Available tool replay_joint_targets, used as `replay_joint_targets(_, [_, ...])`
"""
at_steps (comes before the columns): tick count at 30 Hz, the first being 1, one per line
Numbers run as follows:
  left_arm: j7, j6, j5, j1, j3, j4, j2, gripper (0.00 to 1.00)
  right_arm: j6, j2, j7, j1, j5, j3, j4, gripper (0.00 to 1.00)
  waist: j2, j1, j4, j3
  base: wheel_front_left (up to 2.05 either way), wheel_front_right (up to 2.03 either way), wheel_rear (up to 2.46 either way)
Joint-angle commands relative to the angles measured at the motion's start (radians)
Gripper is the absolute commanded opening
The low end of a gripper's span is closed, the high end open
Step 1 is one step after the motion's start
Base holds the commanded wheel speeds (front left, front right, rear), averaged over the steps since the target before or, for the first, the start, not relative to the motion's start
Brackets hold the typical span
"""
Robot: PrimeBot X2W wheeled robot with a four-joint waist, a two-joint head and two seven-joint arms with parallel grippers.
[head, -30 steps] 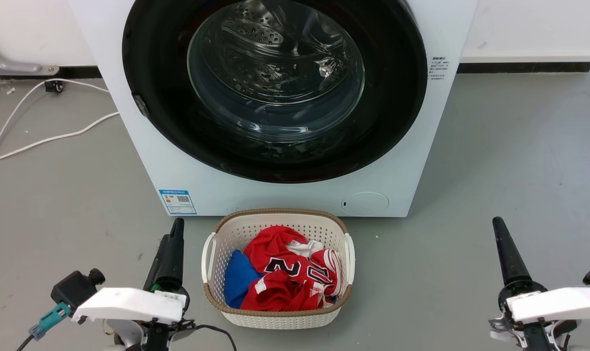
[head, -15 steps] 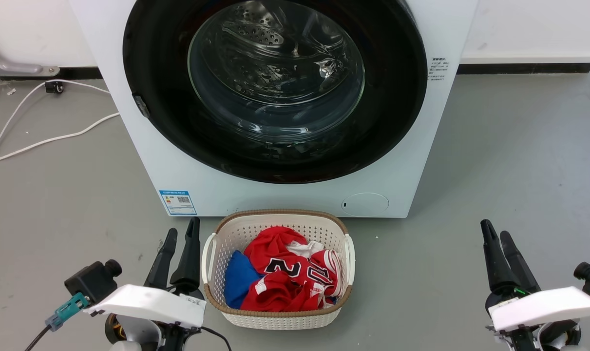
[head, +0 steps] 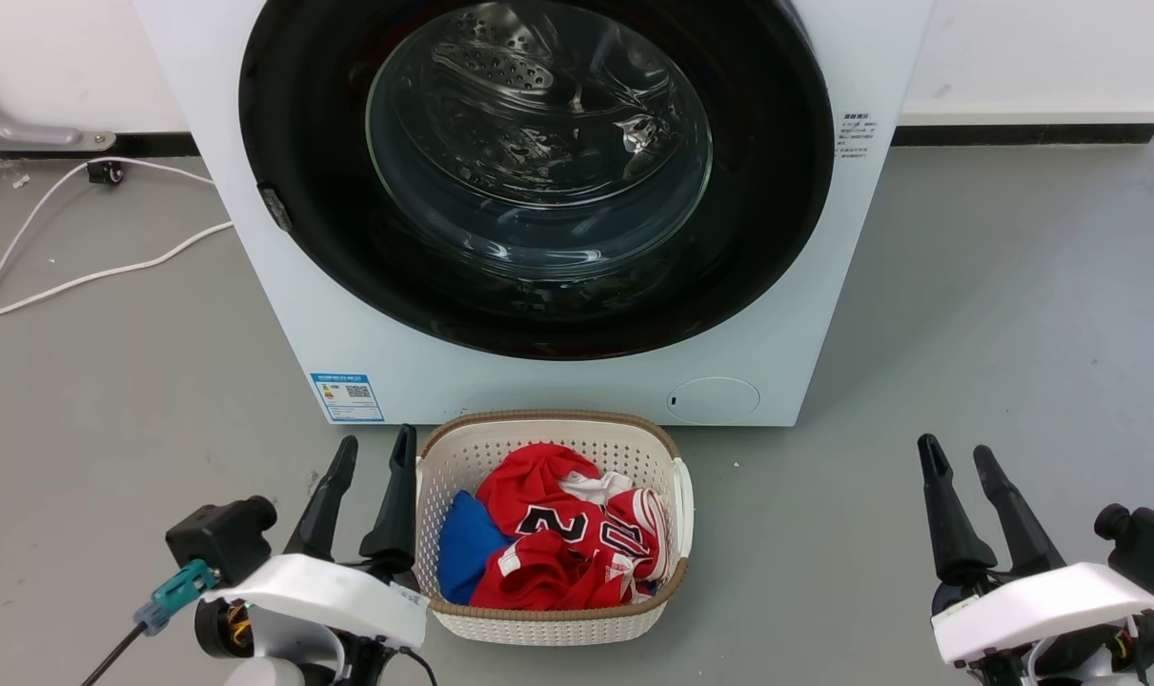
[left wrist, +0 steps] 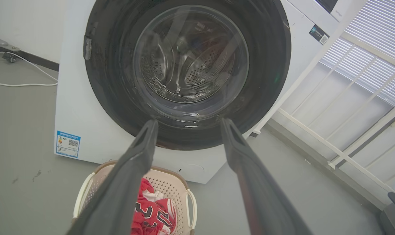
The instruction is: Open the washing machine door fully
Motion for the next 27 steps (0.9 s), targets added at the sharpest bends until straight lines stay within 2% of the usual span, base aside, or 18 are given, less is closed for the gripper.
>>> replay_joint_targets(1, [-0.010, 0.001, 0.024, -0.021, -0.006, -0.009, 0.009, 1.00, 0.002, -0.007, -0.004, 0.001, -0.029, 0.002, -0.018, 1.00, 0.0000, 0.0000, 0.000, 0.000, 0.00, 0.00, 0.00])
replay_joint_targets(27, [-0.073, 0.015, 0.257, -0.026, -0.028, 0.037, 0.015, 1.00, 0.002, 0.008, -0.019, 0.033, -0.315, -0.002, -0.071, 1.00, 0.0000, 0.0000, -0.001, -0.003, 0.00, 0.00, 0.00])
